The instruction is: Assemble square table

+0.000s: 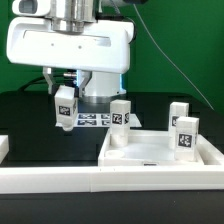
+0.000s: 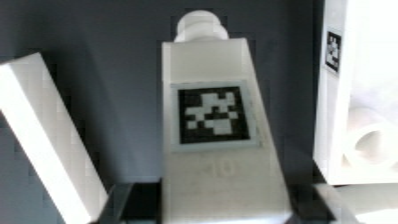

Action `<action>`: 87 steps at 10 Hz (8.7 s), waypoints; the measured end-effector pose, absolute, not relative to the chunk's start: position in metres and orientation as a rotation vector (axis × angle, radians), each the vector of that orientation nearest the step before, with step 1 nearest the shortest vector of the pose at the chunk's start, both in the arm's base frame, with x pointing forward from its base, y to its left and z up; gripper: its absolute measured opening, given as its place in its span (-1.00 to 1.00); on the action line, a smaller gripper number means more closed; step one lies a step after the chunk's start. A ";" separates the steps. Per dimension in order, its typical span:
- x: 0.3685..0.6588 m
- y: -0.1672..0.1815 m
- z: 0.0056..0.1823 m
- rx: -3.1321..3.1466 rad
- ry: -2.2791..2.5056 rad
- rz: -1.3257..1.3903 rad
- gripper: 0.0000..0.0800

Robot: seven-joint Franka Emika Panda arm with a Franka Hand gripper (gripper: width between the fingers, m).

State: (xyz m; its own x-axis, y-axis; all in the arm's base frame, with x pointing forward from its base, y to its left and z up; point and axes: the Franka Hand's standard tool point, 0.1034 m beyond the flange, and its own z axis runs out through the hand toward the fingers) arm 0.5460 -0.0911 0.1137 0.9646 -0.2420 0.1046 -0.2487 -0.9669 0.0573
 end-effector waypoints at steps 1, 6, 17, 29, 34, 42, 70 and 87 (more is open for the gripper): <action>0.556 -0.086 0.120 3.050 -0.364 0.169 -0.27; 0.603 -0.046 0.135 3.074 -0.200 0.233 -0.27; 0.624 -0.024 0.132 3.093 -0.166 0.327 -0.27; 0.624 -0.029 0.136 3.014 -0.210 0.650 -0.27; 0.620 -0.023 0.129 3.019 -0.201 0.738 -0.27; 0.618 -0.014 0.129 2.984 -0.228 0.832 -0.27; 0.597 -0.006 0.088 2.920 -0.163 0.869 0.18; 0.596 -0.014 0.083 3.147 -0.236 0.329 0.62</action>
Offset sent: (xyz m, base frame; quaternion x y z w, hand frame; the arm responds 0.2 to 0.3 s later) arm 0.0647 0.0547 0.0123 0.0346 0.0356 -0.1118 0.9925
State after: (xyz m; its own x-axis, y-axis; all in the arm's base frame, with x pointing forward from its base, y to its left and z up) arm 0.5955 -0.0138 0.0830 0.9675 -0.1506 0.2033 -0.1440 -0.9885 -0.0467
